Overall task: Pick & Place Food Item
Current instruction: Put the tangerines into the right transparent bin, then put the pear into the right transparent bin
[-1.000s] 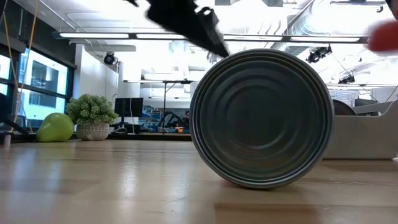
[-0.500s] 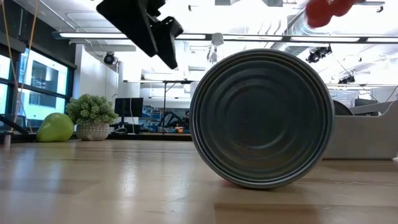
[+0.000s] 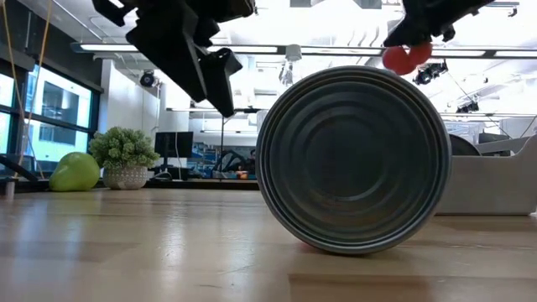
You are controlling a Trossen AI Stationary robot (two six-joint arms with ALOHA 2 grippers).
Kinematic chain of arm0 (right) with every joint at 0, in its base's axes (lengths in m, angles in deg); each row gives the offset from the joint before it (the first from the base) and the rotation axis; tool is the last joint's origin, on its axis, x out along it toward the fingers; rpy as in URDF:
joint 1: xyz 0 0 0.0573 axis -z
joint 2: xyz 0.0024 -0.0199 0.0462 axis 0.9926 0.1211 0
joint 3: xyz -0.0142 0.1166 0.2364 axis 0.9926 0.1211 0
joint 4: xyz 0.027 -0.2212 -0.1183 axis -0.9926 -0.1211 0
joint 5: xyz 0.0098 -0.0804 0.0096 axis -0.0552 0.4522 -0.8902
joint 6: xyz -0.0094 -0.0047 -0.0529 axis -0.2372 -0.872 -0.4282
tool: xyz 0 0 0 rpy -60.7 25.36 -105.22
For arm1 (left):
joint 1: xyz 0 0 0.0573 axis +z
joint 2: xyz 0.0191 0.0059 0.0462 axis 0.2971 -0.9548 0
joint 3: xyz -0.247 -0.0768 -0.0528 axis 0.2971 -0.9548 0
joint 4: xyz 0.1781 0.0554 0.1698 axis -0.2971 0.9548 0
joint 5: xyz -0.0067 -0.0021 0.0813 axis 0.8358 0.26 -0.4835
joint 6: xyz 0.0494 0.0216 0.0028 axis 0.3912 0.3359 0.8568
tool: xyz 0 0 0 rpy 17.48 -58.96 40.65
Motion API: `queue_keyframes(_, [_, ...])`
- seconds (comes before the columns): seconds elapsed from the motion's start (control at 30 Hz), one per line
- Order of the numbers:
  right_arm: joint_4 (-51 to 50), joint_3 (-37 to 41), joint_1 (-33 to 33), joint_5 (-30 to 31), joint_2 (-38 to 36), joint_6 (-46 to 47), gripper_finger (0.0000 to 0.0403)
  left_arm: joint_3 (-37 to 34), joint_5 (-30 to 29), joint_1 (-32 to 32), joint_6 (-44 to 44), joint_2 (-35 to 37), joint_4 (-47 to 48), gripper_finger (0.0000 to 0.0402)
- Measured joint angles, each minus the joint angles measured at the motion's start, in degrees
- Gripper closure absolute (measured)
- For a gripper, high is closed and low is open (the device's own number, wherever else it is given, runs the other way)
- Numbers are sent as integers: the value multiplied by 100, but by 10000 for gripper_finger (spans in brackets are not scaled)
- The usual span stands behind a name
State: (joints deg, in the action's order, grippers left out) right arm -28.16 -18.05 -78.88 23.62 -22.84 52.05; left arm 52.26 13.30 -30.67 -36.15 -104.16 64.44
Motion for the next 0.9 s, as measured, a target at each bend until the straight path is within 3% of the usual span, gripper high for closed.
queue_keyframes(0.1, [324,0,751,-311,4,-99,391,-8,198,-4,-20,-2,-23,135])
queue_keyframes(0.27, [363,0,1598,-305,87,-110,390,-8,415,-81,-2,-2,-26,135])
queue_keyframes(0.63, [375,35,2234,-343,936,-305,383,-8,424,-147,133,-2,-88,135])
queue_keyframes(0.77, [438,35,2567,-336,1310,-382,356,-8,423,-146,136,-2,-90,135])
queue_keyframes(0.9, [453,35,2816,-335,1688,-333,301,-8,424,-146,137,-2,-88,135])
